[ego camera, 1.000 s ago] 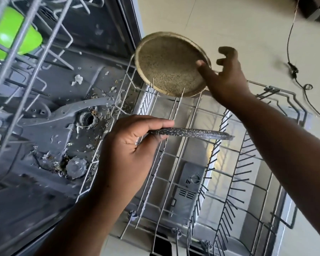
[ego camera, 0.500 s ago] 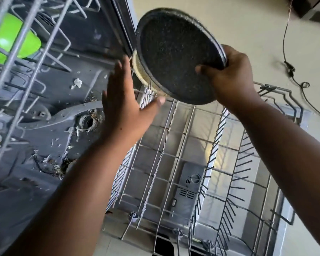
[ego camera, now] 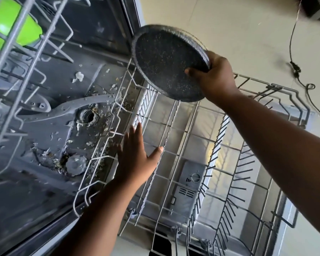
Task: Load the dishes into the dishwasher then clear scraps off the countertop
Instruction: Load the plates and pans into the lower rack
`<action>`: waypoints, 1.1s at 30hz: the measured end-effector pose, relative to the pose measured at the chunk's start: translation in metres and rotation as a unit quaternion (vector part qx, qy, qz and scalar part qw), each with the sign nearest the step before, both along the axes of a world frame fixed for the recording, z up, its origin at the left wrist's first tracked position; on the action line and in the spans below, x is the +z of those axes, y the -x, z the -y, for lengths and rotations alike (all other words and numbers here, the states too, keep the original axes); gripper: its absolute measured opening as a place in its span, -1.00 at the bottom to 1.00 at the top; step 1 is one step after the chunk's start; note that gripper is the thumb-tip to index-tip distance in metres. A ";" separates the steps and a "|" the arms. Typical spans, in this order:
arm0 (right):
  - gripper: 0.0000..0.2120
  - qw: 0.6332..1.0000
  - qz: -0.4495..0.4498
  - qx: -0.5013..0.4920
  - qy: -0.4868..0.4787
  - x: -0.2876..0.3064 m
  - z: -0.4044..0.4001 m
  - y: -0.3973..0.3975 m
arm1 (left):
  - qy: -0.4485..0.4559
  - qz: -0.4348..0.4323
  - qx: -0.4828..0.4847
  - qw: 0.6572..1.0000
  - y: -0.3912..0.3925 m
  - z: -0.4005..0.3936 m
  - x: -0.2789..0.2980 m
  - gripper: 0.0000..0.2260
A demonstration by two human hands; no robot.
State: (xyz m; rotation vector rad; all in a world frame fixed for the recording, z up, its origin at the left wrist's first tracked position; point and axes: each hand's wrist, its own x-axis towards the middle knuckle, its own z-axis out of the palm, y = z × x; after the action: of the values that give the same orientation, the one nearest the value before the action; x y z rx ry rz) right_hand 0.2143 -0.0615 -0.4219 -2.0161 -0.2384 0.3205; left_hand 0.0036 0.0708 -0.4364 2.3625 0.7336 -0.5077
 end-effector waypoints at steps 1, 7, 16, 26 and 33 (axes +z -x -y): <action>-0.72 0.999 0.000 0.013 0.036 -0.005 0.002 0.005 | 0.003 0.002 -0.001 1.000 0.000 0.000 0.000 -0.22; -0.68 0.981 -0.063 0.038 0.181 -0.029 0.012 0.016 | 0.015 0.034 0.023 0.999 -0.002 -0.002 -0.006 -0.25; -0.28 0.912 -0.092 0.119 0.383 -0.051 0.034 0.038 | 0.001 0.022 -0.018 1.000 0.013 0.006 0.001 -0.27; -0.61 0.936 -0.018 0.176 0.303 0.019 0.050 0.131 | -0.015 -0.041 -0.080 0.996 0.058 0.020 0.059 -0.28; -0.30 0.840 -0.004 0.382 0.385 0.137 0.032 0.233 | -0.087 -0.119 -0.163 0.976 0.124 0.035 0.174 -0.36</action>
State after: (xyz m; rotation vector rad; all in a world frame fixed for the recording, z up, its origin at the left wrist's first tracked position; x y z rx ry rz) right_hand -0.0187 -0.0936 -0.2846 -2.6215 -1.0611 1.0644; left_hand -0.1207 0.0360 -0.2623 2.6325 0.5101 -0.9124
